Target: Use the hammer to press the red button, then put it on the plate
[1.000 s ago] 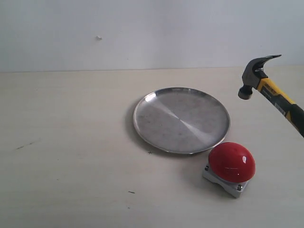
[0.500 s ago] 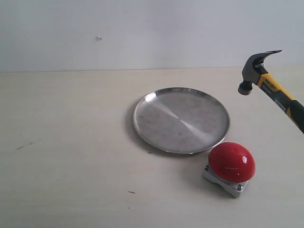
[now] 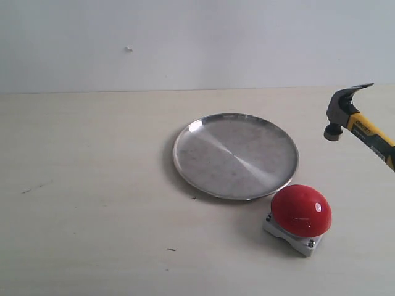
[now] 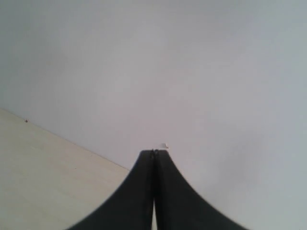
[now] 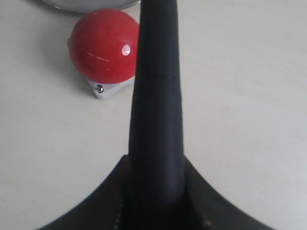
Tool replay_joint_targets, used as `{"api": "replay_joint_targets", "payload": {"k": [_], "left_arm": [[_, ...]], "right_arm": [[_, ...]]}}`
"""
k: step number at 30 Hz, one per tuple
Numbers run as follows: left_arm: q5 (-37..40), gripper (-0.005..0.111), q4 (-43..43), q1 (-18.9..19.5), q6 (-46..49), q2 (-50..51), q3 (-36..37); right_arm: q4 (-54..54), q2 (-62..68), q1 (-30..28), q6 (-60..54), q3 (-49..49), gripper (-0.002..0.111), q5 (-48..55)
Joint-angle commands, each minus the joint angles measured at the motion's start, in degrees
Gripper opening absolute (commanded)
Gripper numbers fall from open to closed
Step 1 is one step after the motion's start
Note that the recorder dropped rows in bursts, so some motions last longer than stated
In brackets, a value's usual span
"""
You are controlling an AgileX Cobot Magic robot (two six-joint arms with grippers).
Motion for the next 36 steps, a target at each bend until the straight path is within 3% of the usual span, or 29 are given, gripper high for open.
{"api": "replay_joint_targets", "payload": {"k": [1,4,11,25,36], "left_arm": [[0.45,0.0,-0.31,0.05,0.36,-0.33,0.16],[0.45,0.0,-0.31,0.05,0.36,-0.33,0.16],[0.45,0.0,-0.31,0.05,0.36,-0.33,0.16],[0.45,0.0,-0.31,0.05,0.36,-0.33,0.16],[0.45,0.0,-0.31,0.05,0.36,-0.33,0.16]], "right_arm": [[3.19,-1.12,-0.26,-0.08,-0.69,0.0,-3.14],[6.23,-1.12,-0.26,0.37,-0.57,0.0,-4.36],[15.51,-1.12,-0.26,1.22,6.93,0.0,-18.63],[11.94,-1.12,-0.26,0.65,1.26,0.0,-4.5],[14.29,-1.12,-0.26,0.62,6.01,0.0,-11.32]]}}
